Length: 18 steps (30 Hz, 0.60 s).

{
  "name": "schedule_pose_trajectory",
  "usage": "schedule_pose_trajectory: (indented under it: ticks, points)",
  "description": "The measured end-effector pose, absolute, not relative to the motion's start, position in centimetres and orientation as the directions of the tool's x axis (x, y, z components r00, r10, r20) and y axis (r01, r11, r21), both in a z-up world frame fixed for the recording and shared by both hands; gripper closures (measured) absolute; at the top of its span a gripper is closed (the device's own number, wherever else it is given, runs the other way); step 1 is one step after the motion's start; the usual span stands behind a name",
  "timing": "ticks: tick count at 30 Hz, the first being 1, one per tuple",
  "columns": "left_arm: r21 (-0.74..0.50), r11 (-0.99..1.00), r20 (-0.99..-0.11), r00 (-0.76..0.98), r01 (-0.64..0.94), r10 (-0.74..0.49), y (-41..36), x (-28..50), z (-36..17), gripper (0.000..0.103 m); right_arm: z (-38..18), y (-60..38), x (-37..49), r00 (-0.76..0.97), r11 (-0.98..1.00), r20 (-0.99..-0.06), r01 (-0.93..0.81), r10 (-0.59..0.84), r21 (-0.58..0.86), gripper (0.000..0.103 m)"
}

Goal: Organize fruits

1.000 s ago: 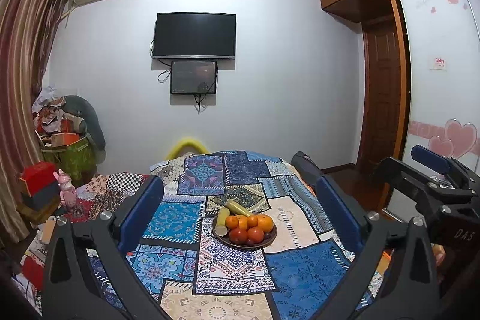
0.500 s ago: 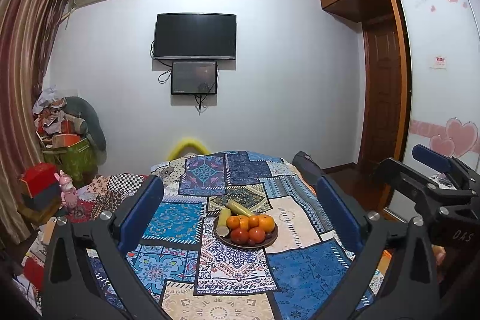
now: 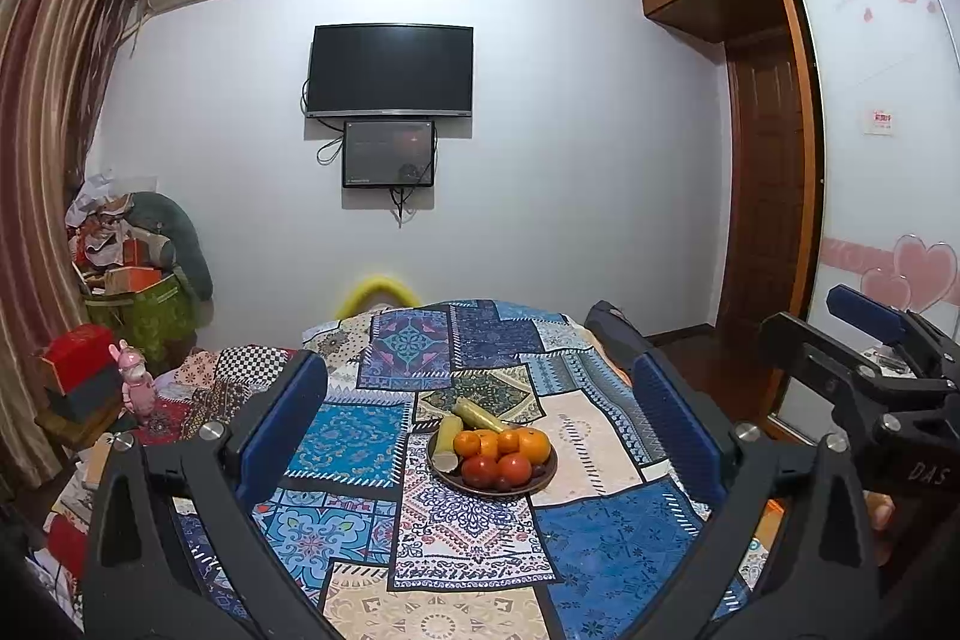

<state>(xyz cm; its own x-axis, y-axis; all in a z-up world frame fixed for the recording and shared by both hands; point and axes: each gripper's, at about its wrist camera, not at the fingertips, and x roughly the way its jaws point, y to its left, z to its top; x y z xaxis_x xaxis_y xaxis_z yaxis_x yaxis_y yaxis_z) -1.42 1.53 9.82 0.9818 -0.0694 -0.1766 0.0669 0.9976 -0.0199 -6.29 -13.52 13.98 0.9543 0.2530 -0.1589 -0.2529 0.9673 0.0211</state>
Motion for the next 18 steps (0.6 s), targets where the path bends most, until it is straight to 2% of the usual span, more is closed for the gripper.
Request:
schedule_pose_trajectory:
  ticks: [18]
  points:
    - [-0.029, 0.995, -0.174, 0.980, 0.093, -0.097, 1.55, -1.56, 9.79, 0.000, 14.54, -13.48, -6.21, 0.956, 0.967, -0.149, -0.252, 0.252, 0.021, 0.000]
